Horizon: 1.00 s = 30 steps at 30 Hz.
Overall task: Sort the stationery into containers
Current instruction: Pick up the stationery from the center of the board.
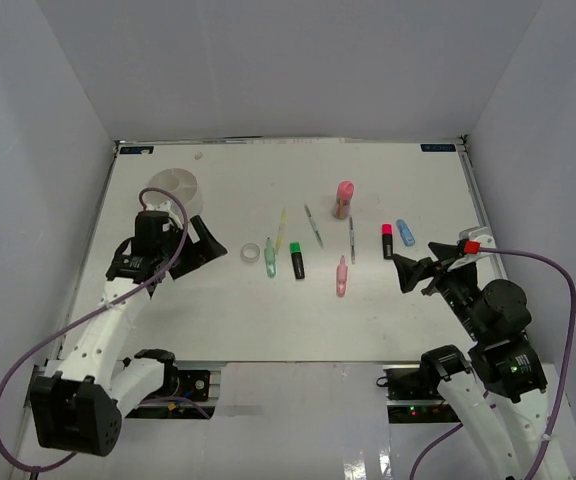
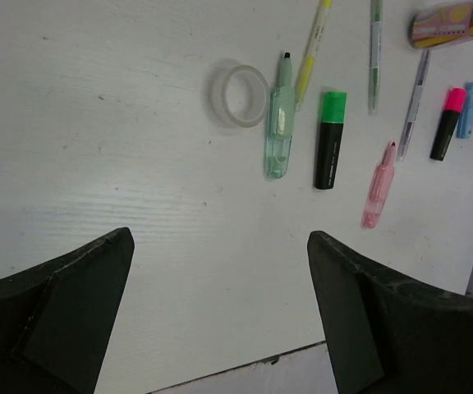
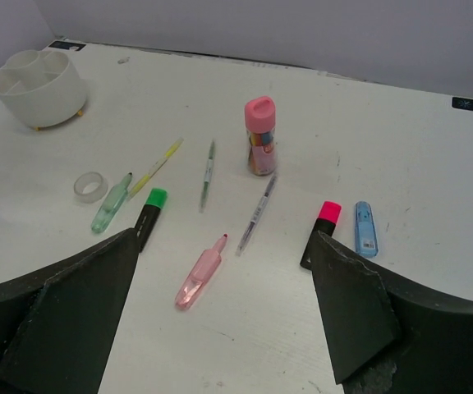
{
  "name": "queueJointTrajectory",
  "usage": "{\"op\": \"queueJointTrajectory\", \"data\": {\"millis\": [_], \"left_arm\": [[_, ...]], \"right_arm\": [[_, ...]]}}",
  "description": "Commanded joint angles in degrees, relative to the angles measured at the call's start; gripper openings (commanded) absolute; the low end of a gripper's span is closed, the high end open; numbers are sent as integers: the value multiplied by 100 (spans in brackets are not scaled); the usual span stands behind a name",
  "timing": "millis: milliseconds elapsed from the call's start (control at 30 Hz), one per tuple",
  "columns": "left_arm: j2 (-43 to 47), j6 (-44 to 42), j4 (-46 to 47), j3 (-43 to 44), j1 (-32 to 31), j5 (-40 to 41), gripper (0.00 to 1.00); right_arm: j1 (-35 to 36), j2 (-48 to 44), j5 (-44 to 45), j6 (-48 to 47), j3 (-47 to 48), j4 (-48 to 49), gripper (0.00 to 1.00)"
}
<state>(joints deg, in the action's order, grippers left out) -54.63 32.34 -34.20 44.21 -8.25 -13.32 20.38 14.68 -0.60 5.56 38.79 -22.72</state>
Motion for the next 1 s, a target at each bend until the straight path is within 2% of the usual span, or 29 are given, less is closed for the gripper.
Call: {"op": "queueJointTrajectory", "data": {"millis": [0, 133, 267, 367, 500, 667, 967], "left_arm": [[-521, 501, 729, -9, -54, -382, 98], [-1312, 738, 1125, 202, -421, -189, 97], [-2138, 783, 1134, 710, -913, 609, 89], [-2744, 800, 1126, 940, -1126, 831, 84], [-3420, 757, 1099, 1291, -1354, 1523, 79], [-3976, 739, 1012, 1643, -1557, 1754, 72], [-4231, 616, 809, 1916, -1592, 2264, 60]], "right_arm": [[36, -193, -238, 15, -72, 338, 90], [36, -281, -485, -46, -152, 382, 90], [45, -465, -450, -82, -248, 435, 90], [62, -632, -240, -73, -319, 444, 90], [132, -817, -116, -90, -372, 435, 90], [229, -957, 243, -99, -468, 453, 90], [449, -1081, 534, -196, -530, 461, 90]]}}
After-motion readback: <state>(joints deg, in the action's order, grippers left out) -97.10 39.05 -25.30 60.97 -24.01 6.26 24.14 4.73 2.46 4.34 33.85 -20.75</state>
